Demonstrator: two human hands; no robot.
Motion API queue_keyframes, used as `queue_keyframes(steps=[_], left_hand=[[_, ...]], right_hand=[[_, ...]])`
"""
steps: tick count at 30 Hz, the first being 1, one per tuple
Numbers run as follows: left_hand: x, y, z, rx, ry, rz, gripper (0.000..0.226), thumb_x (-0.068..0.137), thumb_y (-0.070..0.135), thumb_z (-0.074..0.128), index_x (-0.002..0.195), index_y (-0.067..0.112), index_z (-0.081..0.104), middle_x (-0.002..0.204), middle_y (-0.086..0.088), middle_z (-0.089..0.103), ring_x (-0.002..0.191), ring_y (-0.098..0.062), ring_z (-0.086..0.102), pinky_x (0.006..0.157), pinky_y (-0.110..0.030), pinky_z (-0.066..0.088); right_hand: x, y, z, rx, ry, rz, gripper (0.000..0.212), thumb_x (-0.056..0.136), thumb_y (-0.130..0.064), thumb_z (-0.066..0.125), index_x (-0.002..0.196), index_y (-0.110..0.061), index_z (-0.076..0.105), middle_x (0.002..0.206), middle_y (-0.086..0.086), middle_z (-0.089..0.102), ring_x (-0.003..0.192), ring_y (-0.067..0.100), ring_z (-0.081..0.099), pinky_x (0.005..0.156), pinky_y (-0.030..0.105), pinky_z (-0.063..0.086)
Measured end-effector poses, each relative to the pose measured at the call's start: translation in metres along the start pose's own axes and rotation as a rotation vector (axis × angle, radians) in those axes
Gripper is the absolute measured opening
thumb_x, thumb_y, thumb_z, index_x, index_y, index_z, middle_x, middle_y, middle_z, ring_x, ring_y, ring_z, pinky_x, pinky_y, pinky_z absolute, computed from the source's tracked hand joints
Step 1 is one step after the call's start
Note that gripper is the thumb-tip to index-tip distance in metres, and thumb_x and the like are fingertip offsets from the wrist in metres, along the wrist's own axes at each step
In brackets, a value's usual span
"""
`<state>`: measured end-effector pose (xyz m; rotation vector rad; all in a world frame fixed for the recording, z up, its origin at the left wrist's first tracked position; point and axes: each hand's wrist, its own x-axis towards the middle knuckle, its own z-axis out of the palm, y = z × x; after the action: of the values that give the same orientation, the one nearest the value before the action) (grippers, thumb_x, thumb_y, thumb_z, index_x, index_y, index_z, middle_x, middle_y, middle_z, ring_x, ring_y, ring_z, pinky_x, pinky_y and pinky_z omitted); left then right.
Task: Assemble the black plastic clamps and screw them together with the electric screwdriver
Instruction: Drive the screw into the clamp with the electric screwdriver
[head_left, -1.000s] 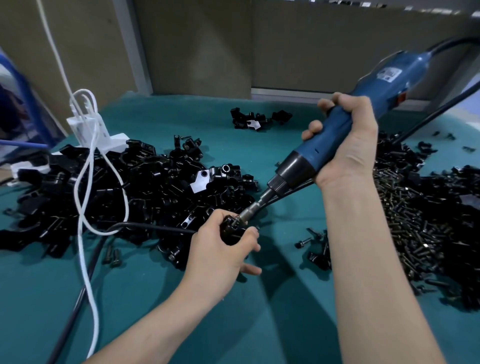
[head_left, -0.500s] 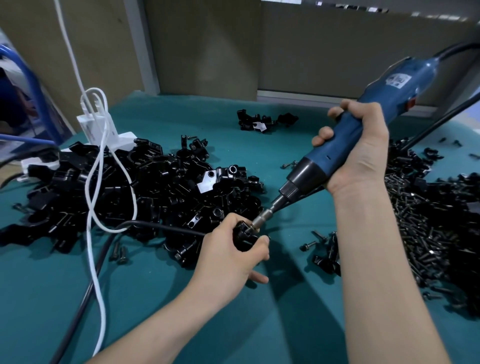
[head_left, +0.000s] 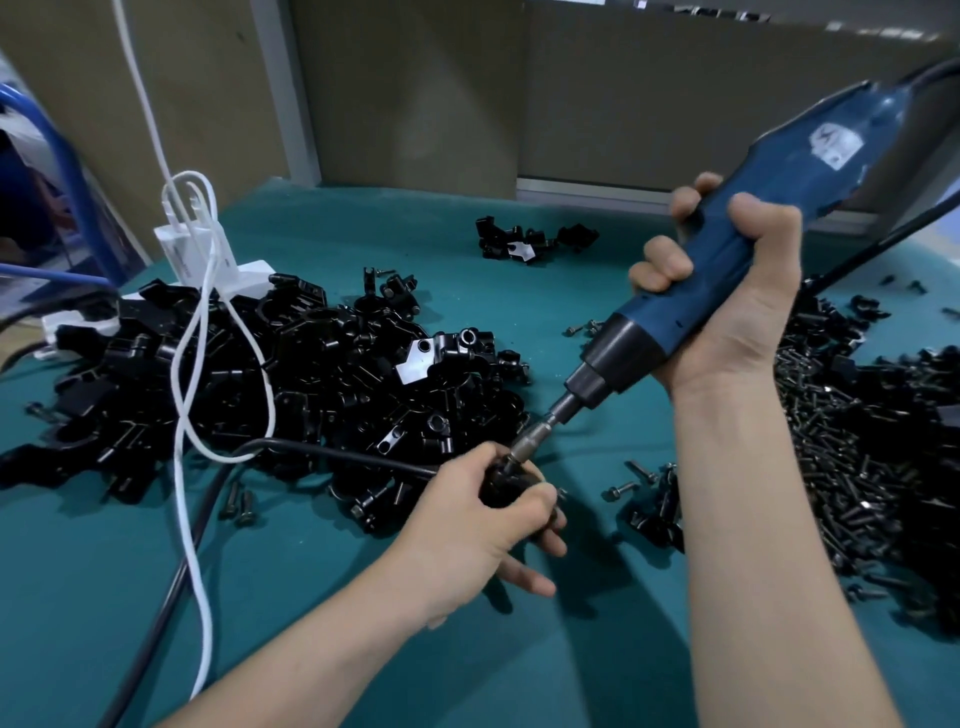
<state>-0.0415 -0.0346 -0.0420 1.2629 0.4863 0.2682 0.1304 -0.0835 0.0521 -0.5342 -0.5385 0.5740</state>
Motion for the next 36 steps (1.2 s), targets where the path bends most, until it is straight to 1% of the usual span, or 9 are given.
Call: queue_keyframes(steps=[4, 7, 13, 18, 25, 29, 31, 33, 36], left_hand=[[-0.008, -0.001, 0.003, -0.192, -0.4, -0.208, 0.02, 0.085, 0.021, 0.06, 0.094, 0.009, 0.047, 0.068, -0.005, 0.068, 0.055, -0.014, 0.065, 0.033, -0.016, 0.043], [-0.008, 0.005, -0.003, -0.19, -0.604, -0.287, 0.027, 0.075, 0.026, 0.064, 0.092, 0.011, 0.049, 0.073, -0.005, 0.068, 0.056, -0.011, 0.064, 0.032, -0.012, 0.039], [-0.001, 0.014, -0.01, -0.152, -0.552, -0.353, 0.018, 0.079, 0.024, 0.056, 0.095, 0.017, 0.055, 0.07, -0.006, 0.065, 0.05, -0.013, 0.059, 0.033, -0.009, 0.034], [-0.002, 0.019, -0.016, -0.105, -0.622, -0.4, 0.011, 0.079, 0.021, 0.056, 0.09, 0.019, 0.054, 0.071, -0.007, 0.065, 0.049, -0.013, 0.058, 0.032, -0.009, 0.035], [0.002, 0.02, -0.019, -0.272, -0.391, -0.372, 0.02, 0.078, 0.026, 0.062, 0.088, 0.017, 0.047, 0.069, -0.012, 0.062, 0.04, -0.009, 0.042, 0.027, -0.011, 0.028], [0.001, 0.02, -0.019, -0.259, -0.391, -0.379, 0.016, 0.081, 0.023, 0.065, 0.079, 0.018, 0.05, 0.068, -0.012, 0.061, 0.041, -0.005, 0.035, 0.029, -0.009, 0.021], [0.001, 0.02, -0.019, -0.231, -0.392, -0.371, 0.014, 0.081, 0.023, 0.062, 0.079, 0.018, 0.049, 0.068, -0.011, 0.061, 0.041, -0.005, 0.034, 0.03, -0.009, 0.019], [0.001, 0.02, -0.019, -0.223, -0.386, -0.365, 0.013, 0.08, 0.023, 0.06, 0.081, 0.019, 0.048, 0.067, -0.01, 0.061, 0.041, -0.004, 0.033, 0.03, -0.009, 0.018], [0.002, 0.02, -0.019, -0.217, -0.383, -0.354, 0.008, 0.079, 0.023, 0.056, 0.082, 0.019, 0.049, 0.066, -0.01, 0.061, 0.041, -0.004, 0.031, 0.029, -0.008, 0.019]], right_hand=[[0.001, -0.009, 0.001, 0.339, -0.337, 0.173, 0.044, 0.062, 0.0, 0.078, 0.097, -0.003, 0.053, 0.08, 0.01, 0.058, 0.039, 0.018, 0.049, 0.039, 0.022, 0.041], [0.0, -0.014, -0.002, 0.466, -0.42, 0.244, 0.05, 0.059, 0.005, 0.08, 0.1, -0.002, 0.051, 0.081, 0.013, 0.059, 0.038, 0.021, 0.051, 0.039, 0.023, 0.042], [0.001, -0.014, -0.012, 0.347, -0.298, 0.183, 0.057, 0.05, 0.0, 0.085, 0.096, -0.006, 0.052, 0.081, 0.007, 0.058, 0.038, 0.016, 0.048, 0.038, 0.022, 0.042], [0.001, -0.021, -0.012, 0.349, -0.322, 0.185, 0.054, 0.054, 0.0, 0.083, 0.097, -0.005, 0.052, 0.08, 0.007, 0.056, 0.038, 0.017, 0.049, 0.039, 0.023, 0.043], [0.0, -0.025, -0.013, 0.23, -0.264, 0.164, 0.053, 0.053, -0.006, 0.084, 0.095, -0.007, 0.052, 0.082, 0.004, 0.052, 0.041, 0.013, 0.047, 0.04, 0.023, 0.043], [0.0, -0.021, -0.01, 0.114, -0.172, 0.133, 0.019, 0.079, -0.019, 0.054, 0.095, -0.01, 0.049, 0.081, -0.001, 0.051, 0.042, 0.008, 0.045, 0.041, 0.02, 0.041], [0.0, -0.02, -0.01, 0.056, -0.152, 0.126, 0.018, 0.082, -0.023, 0.043, 0.094, -0.011, 0.049, 0.081, -0.002, 0.051, 0.042, 0.007, 0.043, 0.042, 0.019, 0.04], [0.0, -0.019, -0.01, 0.07, -0.164, 0.136, 0.017, 0.081, -0.02, 0.051, 0.094, -0.01, 0.049, 0.082, -0.001, 0.05, 0.042, 0.008, 0.044, 0.042, 0.02, 0.041], [0.0, -0.018, -0.01, 0.133, -0.216, 0.167, 0.042, 0.061, -0.013, 0.077, 0.095, -0.008, 0.052, 0.083, 0.002, 0.052, 0.042, 0.011, 0.046, 0.041, 0.023, 0.043]])
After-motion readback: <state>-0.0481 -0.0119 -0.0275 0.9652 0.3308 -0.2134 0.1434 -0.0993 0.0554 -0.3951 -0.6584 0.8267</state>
